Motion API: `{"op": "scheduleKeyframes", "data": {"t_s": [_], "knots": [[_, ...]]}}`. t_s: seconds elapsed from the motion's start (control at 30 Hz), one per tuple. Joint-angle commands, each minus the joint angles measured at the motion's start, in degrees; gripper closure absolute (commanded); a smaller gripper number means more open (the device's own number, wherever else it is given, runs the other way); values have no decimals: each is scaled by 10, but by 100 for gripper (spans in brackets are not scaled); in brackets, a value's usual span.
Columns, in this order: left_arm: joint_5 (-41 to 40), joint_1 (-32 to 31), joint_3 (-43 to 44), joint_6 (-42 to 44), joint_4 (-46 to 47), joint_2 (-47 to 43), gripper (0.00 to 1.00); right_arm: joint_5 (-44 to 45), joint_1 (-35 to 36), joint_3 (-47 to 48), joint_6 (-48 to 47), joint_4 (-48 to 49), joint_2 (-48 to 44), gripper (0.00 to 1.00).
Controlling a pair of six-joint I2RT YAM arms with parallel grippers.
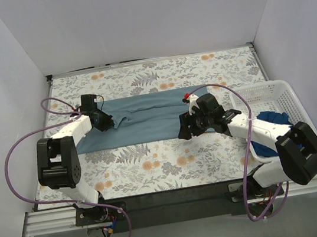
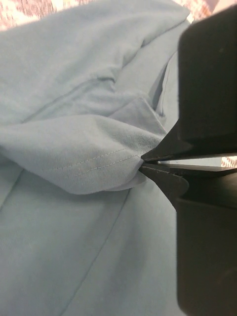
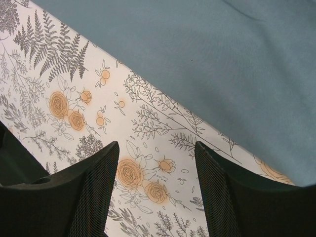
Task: Fold and stack the t-shirts
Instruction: Fold the tshirt
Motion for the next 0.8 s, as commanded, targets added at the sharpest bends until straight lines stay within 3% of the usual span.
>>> {"op": "scheduleKeyframes", "data": {"t_s": [0.0,0.43,0.63,0.77], "knots": [[27,-6,31,-10,5,0,99,-11,0,4,3,22,-8,31],[64,-21,109,-32,6,57,98,-11,1,3,-1,22,2,31],[67,-25,129,-31,6,98,92,-14,0,0,-2,24,10,31],[70,-28,144,-29,7,116,83,-20,0,6,-2,25,19,31]]}}
